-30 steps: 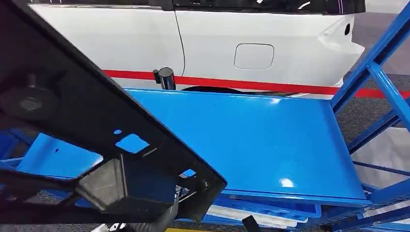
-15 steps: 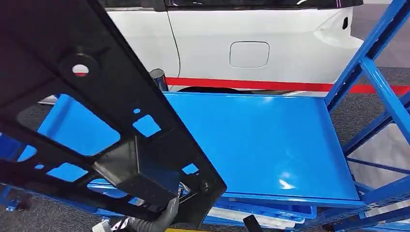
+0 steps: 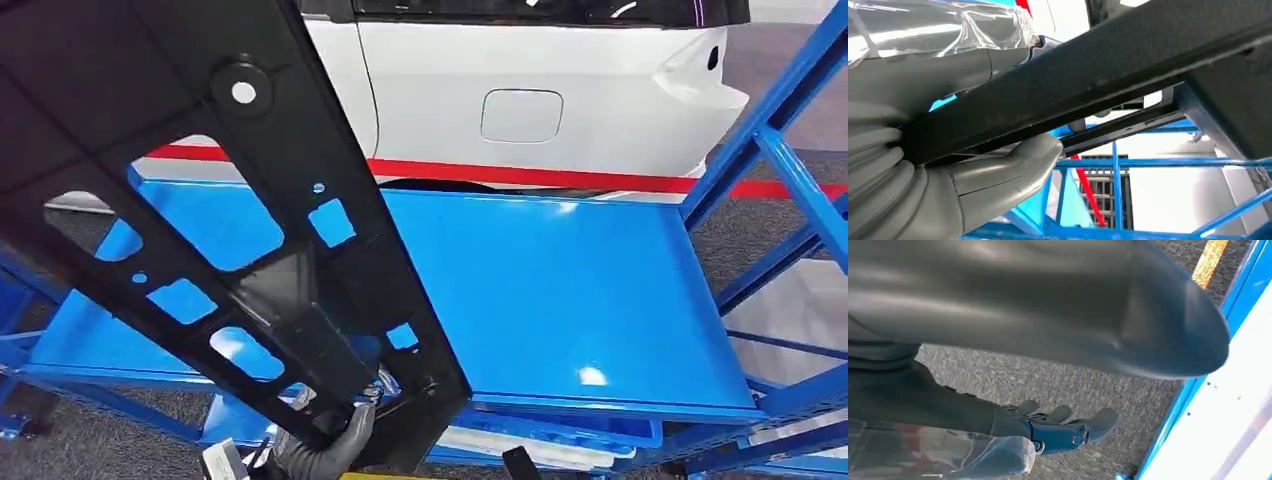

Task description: Take the parts from the cabinet and place them on the table.

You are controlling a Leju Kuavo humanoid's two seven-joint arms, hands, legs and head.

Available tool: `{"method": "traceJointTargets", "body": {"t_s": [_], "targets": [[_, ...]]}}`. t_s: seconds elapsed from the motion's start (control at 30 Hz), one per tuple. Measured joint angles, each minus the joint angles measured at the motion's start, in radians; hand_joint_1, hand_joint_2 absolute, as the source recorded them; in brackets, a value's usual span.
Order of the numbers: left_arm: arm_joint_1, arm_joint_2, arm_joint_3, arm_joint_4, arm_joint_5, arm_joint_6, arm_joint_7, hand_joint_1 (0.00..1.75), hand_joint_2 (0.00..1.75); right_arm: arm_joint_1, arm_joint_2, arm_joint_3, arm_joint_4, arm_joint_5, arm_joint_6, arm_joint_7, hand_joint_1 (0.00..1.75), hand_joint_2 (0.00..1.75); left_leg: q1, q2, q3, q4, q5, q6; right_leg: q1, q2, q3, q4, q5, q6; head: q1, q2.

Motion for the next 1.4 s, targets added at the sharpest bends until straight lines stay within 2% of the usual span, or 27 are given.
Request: {"method": "traceJointTargets", "body": {"t_s": [0.03, 0.07, 0.1, 0.17, 0.2, 0.3, 0.33, 0.4, 0.47, 0.53, 0.6, 0.67, 0.7, 0.83, 0.87, 0.9, 0.97, 1.0, 1.03, 1.07, 1.1, 1.17, 1.2, 1.23, 1.33, 1.37, 1.4], "targets": [[0.000, 0.000, 0.000, 0.000, 0.005, -0.001, 0.000, 1.75, 1.75, 0.001, 0.000, 0.000, 0.000, 0.000, 0.000, 0.001, 0.00, 0.00, -0.001, 0.006, 0.001, 0.000, 0.000, 0.000, 0.000, 0.000, -0.010, 0.019, 0.005, 0.001, 0.000, 0.000], [0.000, 0.000, -0.001, 0.000, 0.008, -0.002, 0.000, 1.75, 1.75, 0.001, 0.000, 0.000, 0.000, 0.000, 0.000, 0.001, 0.00, 0.00, -0.001, 0.011, 0.002, 0.001, -0.001, 0.000, -0.001, -0.001, 0.007, -0.016, 0.034, 0.001, 0.000, 0.000], [0.000, 0.000, -0.001, 0.000, 0.010, -0.002, 0.000, 1.75, 1.75, 0.001, 0.000, 0.000, 0.000, 0.000, 0.000, 0.001, 0.00, 0.00, 0.000, 0.012, 0.003, 0.002, -0.001, 0.000, -0.001, -0.003, 0.035, -0.076, 0.067, 0.001, 0.000, 0.000], [-0.001, 0.000, -0.001, 0.000, 0.011, -0.004, 0.000, 1.75, 1.75, 0.000, 0.000, 0.000, 0.000, 0.000, 0.000, 0.001, 0.00, 0.00, 0.001, 0.015, 0.005, 0.007, -0.005, -0.006, -0.003, -0.015, 0.134, -0.266, 0.148, -0.002, 0.000, 0.000], [-0.002, 0.000, -0.001, 0.000, 0.012, -0.004, 0.000, 1.75, 1.75, -0.001, 0.001, 0.000, 0.000, 0.002, 0.000, 0.000, 0.00, 0.00, -0.009, 0.015, -0.002, 0.015, -0.009, -0.012, 0.001, -0.020, 0.147, -0.298, 0.139, -0.003, 0.000, 0.000], [-0.002, 0.000, -0.003, 0.000, 0.014, -0.006, 0.000, 1.75, 1.75, 0.001, 0.001, 0.000, 0.000, 0.007, 0.000, 0.000, 0.00, 0.00, -0.006, 0.016, -0.007, 0.016, -0.003, -0.023, 0.007, -0.015, 0.137, -0.293, 0.145, -0.016, -0.001, 0.000], [-0.002, 0.000, -0.003, 0.000, 0.014, -0.006, 0.000, 1.75, 1.75, 0.001, 0.002, 0.000, 0.000, 0.010, 0.000, 0.000, 0.00, 0.00, -0.004, 0.017, -0.009, 0.019, -0.002, -0.026, 0.004, -0.015, 0.135, -0.299, 0.152, -0.026, 0.000, 0.000], [-0.002, 0.000, -0.005, 0.000, 0.014, -0.006, 0.000, 1.75, 1.75, -0.002, 0.003, -0.001, 0.000, 0.011, 0.000, 0.000, 0.00, 0.00, 0.001, -0.002, -0.032, 0.078, -0.065, -0.041, 0.000, -0.015, 0.128, -0.300, 0.161, -0.039, -0.003, 0.000], [-0.002, 0.001, -0.006, 0.000, 0.016, -0.009, 0.000, 1.75, 1.75, -0.003, 0.006, 0.000, 0.000, 0.012, 0.000, -0.002, 0.00, 0.00, 0.005, -0.006, -0.089, 0.232, -0.156, -0.050, 0.001, -0.013, 0.119, -0.299, 0.167, -0.044, -0.004, 0.000], [-0.001, 0.001, -0.007, 0.000, 0.028, -0.019, 0.000, 1.75, 1.75, -0.002, 0.006, -0.001, 0.000, 0.012, 0.000, -0.003, 0.00, 0.00, 0.006, -0.008, -0.124, 0.342, -0.196, -0.054, 0.002, -0.012, 0.107, -0.299, 0.176, -0.044, -0.004, 0.000], [-0.002, 0.002, -0.008, 0.000, 0.032, -0.026, 0.000, 1.75, 1.75, -0.003, 0.007, -0.001, 0.000, 0.011, 0.000, -0.006, 0.00, 0.00, 0.008, -0.008, -0.066, 0.255, -0.150, -0.053, 0.002, -0.008, 0.096, -0.299, 0.187, -0.041, -0.004, 0.000], [-0.004, 0.002, -0.008, -0.001, 0.035, -0.034, 0.000, 1.75, 1.75, -0.003, 0.010, -0.001, 0.000, 0.011, 0.000, -0.011, 0.00, 0.00, 0.010, -0.011, 0.047, 0.062, -0.081, -0.048, 0.000, -0.003, 0.089, -0.299, 0.197, -0.034, -0.004, 0.000], [-0.008, 0.002, -0.008, -0.002, 0.038, -0.036, -0.001, 1.75, 1.75, -0.004, 0.010, -0.001, 0.000, 0.010, 0.000, -0.013, 0.00, 0.00, 0.009, -0.022, 0.078, -0.006, -0.083, -0.043, 0.002, -0.001, 0.086, -0.298, 0.202, -0.027, -0.004, 0.000], [-0.008, 0.002, -0.010, -0.006, 0.063, -0.074, -0.015, 1.75, 1.75, -0.002, 0.010, -0.001, 0.000, 0.004, 0.000, -0.023, 0.00, 0.00, -0.006, -0.019, 0.058, 0.006, -0.055, -0.018, 0.002, 0.002, 0.080, -0.302, 0.225, -0.001, -0.003, 0.000], [-0.010, 0.002, -0.010, -0.007, 0.068, -0.082, -0.019, 1.75, 1.75, -0.003, 0.010, -0.001, 0.000, 0.001, 0.000, -0.026, 0.00, 0.00, 0.003, -0.014, 0.050, -0.001, -0.040, -0.006, -0.003, 0.000, 0.070, -0.295, 0.218, 0.002, -0.003, 0.000], [-0.013, 0.002, -0.010, -0.008, 0.070, -0.090, -0.021, 1.75, 1.75, -0.002, 0.010, -0.001, 0.000, -0.003, 0.000, -0.031, 0.00, 0.00, 0.000, -0.013, 0.043, 0.000, -0.031, 0.001, -0.003, -0.001, 0.056, -0.266, 0.174, 0.003, -0.002, 0.000], [-0.015, 0.002, -0.010, -0.013, 0.071, -0.096, -0.026, 1.75, 1.75, -0.002, 0.010, -0.001, 0.000, -0.011, 0.000, -0.039, 0.00, 0.00, -0.003, -0.011, 0.021, 0.000, -0.014, 0.012, -0.003, -0.002, 0.007, -0.111, 0.047, 0.007, 0.002, 0.000], [-0.015, 0.002, -0.010, -0.016, 0.071, -0.098, -0.026, 1.75, 1.75, -0.002, 0.010, -0.001, 0.000, -0.013, 0.000, -0.042, 0.00, 0.00, -0.005, -0.009, 0.012, 0.001, -0.008, 0.014, -0.002, -0.002, -0.011, -0.034, 0.008, 0.010, 0.001, 0.000], [-0.015, 0.002, -0.010, -0.016, 0.071, -0.099, -0.026, 1.75, 1.75, -0.002, 0.010, 0.000, 0.000, -0.018, 0.000, -0.042, 0.00, 0.00, -0.006, -0.008, 0.003, 0.002, -0.002, 0.014, -0.002, -0.002, -0.017, 0.018, -0.004, 0.011, 0.002, 0.000], [-0.015, 0.002, -0.010, -0.016, 0.072, -0.100, -0.026, 1.75, 1.75, -0.002, 0.010, -0.001, 0.000, -0.022, 0.000, -0.043, 0.00, 0.00, -0.008, -0.007, -0.006, 0.002, 0.005, 0.014, -0.002, -0.002, -0.004, 0.029, 0.012, 0.011, 0.002, 0.000], [-0.015, 0.002, -0.010, -0.016, 0.072, -0.101, -0.026, 1.75, 1.75, -0.001, 0.010, -0.001, 0.000, -0.027, 0.000, -0.043, 0.00, 0.00, -0.009, 0.000, -0.013, 0.003, 0.010, 0.014, -0.002, -0.002, 0.028, -0.002, 0.039, 0.011, 0.002, 0.000], [-0.015, 0.002, -0.011, -0.017, 0.072, -0.104, -0.026, 1.75, 1.75, -0.004, 0.010, -0.001, 0.000, -0.034, 0.000, -0.044, 0.00, 0.00, -0.009, 0.006, -0.024, 0.007, 0.018, 0.009, -0.002, -0.017, 0.150, -0.174, 0.098, 0.006, 0.002, 0.000], [-0.015, 0.002, -0.011, -0.019, 0.072, -0.105, -0.026, 1.75, 1.75, -0.007, 0.010, -0.002, 0.000, -0.039, 0.000, -0.044, 0.00, 0.00, -0.011, 0.011, -0.025, 0.012, 0.020, 0.006, 0.002, -0.053, 0.209, -0.253, 0.097, 0.002, 0.002, 0.000], [-0.015, 0.002, -0.010, -0.022, 0.073, -0.105, -0.026, 1.75, 1.75, -0.012, 0.009, -0.002, 0.000, -0.040, 0.000, -0.043, 0.00, 0.00, -0.018, 0.019, -0.031, 0.018, 0.020, 0.003, 0.013, -0.066, 0.236, -0.308, 0.092, 0.000, 0.003, 0.000], [-0.016, 0.002, -0.011, -0.024, 0.073, -0.108, -0.026, 1.75, 1.75, -0.014, 0.009, -0.002, 0.000, -0.043, 0.000, -0.039, 0.00, 0.00, -0.015, 0.047, -0.038, 0.021, 0.035, -0.016, 0.014, -0.039, 0.220, -0.314, 0.094, -0.017, 0.001, 0.000], [-0.018, 0.003, -0.011, -0.024, 0.073, -0.108, -0.026, 1.75, 1.75, -0.011, 0.009, -0.003, 0.000, -0.043, 0.000, -0.036, 0.00, 0.00, -0.017, 0.046, -0.043, 0.025, 0.029, -0.022, 0.004, -0.037, 0.218, -0.323, 0.104, -0.033, 0.001, 0.000], [-0.019, 0.003, -0.010, -0.024, 0.072, -0.108, -0.026, 1.75, 1.75, -0.010, 0.008, -0.004, 0.001, -0.040, 0.000, -0.035, 0.00, 0.00, -0.011, 0.022, -0.054, 0.049, -0.004, -0.031, 0.005, -0.033, 0.209, -0.323, 0.113, -0.039, 0.001, 0.000]]}}
